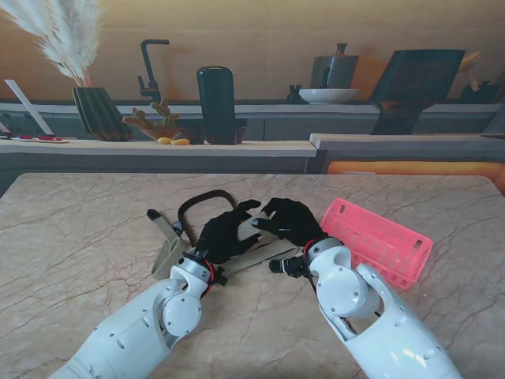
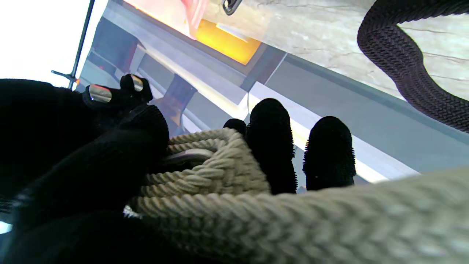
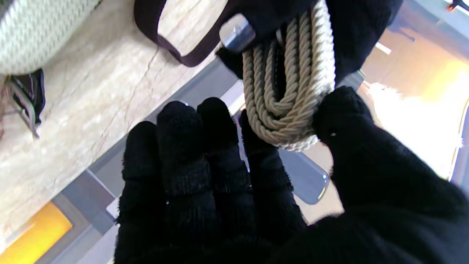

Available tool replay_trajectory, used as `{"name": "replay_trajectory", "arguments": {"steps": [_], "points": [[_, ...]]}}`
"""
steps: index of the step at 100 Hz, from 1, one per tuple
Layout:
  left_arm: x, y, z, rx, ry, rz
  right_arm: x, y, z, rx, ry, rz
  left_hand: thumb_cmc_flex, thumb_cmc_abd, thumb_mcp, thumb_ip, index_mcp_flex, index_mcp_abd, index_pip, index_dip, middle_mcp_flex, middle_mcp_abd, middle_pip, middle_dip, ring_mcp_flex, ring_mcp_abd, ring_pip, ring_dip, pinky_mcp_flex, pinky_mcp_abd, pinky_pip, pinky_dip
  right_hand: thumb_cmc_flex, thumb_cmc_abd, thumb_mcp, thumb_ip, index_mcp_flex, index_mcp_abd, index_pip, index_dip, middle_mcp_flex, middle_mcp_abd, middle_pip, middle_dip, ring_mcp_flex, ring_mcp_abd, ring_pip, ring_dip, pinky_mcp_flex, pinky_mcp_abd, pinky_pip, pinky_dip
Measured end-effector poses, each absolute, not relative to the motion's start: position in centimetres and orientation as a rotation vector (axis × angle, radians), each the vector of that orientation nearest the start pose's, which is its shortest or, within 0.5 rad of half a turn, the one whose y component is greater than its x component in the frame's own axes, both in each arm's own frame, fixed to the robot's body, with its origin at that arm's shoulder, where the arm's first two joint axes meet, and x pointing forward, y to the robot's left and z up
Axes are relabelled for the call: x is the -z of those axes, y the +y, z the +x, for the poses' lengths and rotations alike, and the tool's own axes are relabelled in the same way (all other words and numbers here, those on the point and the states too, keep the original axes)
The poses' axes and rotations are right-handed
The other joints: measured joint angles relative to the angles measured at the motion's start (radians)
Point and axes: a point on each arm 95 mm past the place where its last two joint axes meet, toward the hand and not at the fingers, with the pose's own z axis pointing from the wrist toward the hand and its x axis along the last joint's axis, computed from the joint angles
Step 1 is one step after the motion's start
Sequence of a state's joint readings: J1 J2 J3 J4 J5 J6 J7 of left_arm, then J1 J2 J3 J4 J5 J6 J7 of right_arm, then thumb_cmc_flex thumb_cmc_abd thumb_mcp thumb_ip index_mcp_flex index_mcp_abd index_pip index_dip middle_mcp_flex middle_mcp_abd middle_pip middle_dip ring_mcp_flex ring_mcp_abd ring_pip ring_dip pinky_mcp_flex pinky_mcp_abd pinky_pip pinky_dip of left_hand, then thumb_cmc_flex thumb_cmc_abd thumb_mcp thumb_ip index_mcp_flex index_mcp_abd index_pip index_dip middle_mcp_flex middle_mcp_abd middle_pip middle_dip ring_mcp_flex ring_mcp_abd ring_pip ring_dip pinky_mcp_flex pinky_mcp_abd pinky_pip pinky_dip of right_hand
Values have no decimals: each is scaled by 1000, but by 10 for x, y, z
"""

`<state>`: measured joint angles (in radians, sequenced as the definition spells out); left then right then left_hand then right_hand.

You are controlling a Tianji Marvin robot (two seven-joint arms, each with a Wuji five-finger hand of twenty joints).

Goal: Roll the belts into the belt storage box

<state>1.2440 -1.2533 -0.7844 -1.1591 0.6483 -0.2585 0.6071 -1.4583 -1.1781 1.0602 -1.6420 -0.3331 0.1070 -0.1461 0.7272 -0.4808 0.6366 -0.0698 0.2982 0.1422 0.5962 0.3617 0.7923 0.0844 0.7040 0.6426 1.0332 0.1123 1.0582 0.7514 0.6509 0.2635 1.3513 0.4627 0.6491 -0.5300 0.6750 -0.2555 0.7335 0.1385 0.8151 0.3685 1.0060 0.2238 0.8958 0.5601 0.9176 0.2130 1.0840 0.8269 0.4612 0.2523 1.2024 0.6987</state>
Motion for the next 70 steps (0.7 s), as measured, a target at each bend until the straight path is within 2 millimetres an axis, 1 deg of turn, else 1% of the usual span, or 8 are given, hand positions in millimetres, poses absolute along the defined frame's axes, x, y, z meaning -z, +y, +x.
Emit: {"name": "replay_trajectory", "arguments": {"steps": [9,17,25,30,37,45,49,70], "points": [[355,-110,434,2122,1162,-1195,288,69,414,2425,-1231,-2126,72,50,-104,0,124,-3,95,29,109,20,21,26,53,10,19,-11,54,6,14,9,8,0,0,0,-3,0,0,0,0,-2,2,0,0,-1,1,4,0,-1,0,0],[356,-111,435,2119,1171,-1233,289,70,414,2427,-1223,-2124,202,72,-329,1,227,-7,248,29,177,45,99,0,117,17,76,-33,137,21,85,-2,11,0,0,0,-4,0,0,0,0,-4,8,0,0,-2,9,4,0,-1,0,0],[357,-111,435,2117,1183,-1257,291,71,414,2421,-1225,-2127,311,124,-561,3,242,-6,310,76,195,55,150,30,142,19,138,-34,182,29,139,-16,11,0,0,0,-6,0,0,-16,-2,-5,8,0,0,-3,9,4,0,-1,0,0],[358,-111,435,2113,1190,-1261,292,71,415,2418,-1227,-2129,344,148,-639,4,241,-5,326,105,196,57,175,60,150,19,171,-22,194,31,157,-17,0,0,5,1,-13,0,0,-17,-26,-5,7,0,-10,-4,9,4,-3,-1,0,0],[358,-111,435,2105,1202,-1269,294,72,416,2410,-1242,-2131,357,169,-682,4,224,-5,338,141,196,57,203,89,151,19,197,-12,201,32,173,-17,-79,0,103,6,-18,-1,-13,19,-55,1,-1,0,-30,-5,-6,0,-16,-1,0,-1],[359,-109,435,2101,1201,-1281,295,72,418,2401,-1301,-2122,365,169,-684,4,218,-4,348,165,195,57,215,111,152,19,217,-11,207,34,181,-17,-169,6,175,102,4,-17,-120,138,-82,5,-13,-1,-57,-5,-26,-1,-29,-1,-1,-1],[359,-109,434,2099,1201,-1284,296,72,418,2399,-1356,-2111,366,177,-690,4,211,-4,348,176,194,57,223,118,152,20,220,-11,208,35,182,-17,-200,13,188,123,11,-23,-154,173,-86,6,-18,-1,-57,-5,-26,-1,-29,-1,-4,-1],[361,-107,433,2093,1205,-1295,298,72,421,2326,-1395,-2117,367,189,-696,4,199,-4,348,191,194,57,226,134,159,20,230,-11,213,42,190,-17,-238,13,184,124,24,-27,-190,211,-88,13,-30,-2,-66,-4,-42,-9,-36,-1,-6,-1]]}}
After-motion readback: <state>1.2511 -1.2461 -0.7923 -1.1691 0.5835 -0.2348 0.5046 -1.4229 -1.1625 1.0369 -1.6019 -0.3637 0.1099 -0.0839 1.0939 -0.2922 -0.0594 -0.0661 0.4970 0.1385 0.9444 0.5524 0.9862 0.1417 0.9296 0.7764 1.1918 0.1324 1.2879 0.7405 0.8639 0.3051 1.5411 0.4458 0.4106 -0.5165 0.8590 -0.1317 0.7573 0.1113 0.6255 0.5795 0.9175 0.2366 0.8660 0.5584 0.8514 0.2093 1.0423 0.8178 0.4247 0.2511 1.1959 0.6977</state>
